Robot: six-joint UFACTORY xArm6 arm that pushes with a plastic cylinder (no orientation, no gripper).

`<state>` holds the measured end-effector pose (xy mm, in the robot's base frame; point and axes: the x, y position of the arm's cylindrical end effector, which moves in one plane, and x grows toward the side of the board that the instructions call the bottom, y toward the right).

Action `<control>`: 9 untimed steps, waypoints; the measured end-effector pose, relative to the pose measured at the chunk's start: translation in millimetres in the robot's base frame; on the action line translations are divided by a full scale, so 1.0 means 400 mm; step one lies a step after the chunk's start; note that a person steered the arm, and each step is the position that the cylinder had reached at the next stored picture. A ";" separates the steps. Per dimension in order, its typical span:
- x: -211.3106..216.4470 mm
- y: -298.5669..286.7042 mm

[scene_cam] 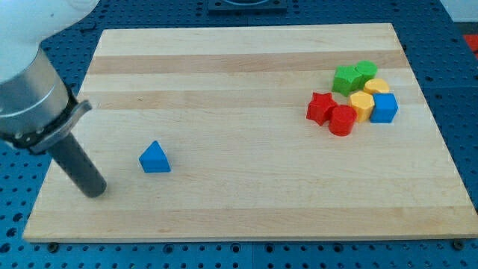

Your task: Slide the blue triangle to the center

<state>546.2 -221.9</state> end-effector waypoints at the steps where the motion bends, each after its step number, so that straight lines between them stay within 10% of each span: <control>1: -0.049 0.034; 9: -0.190 0.407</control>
<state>470.1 -59.1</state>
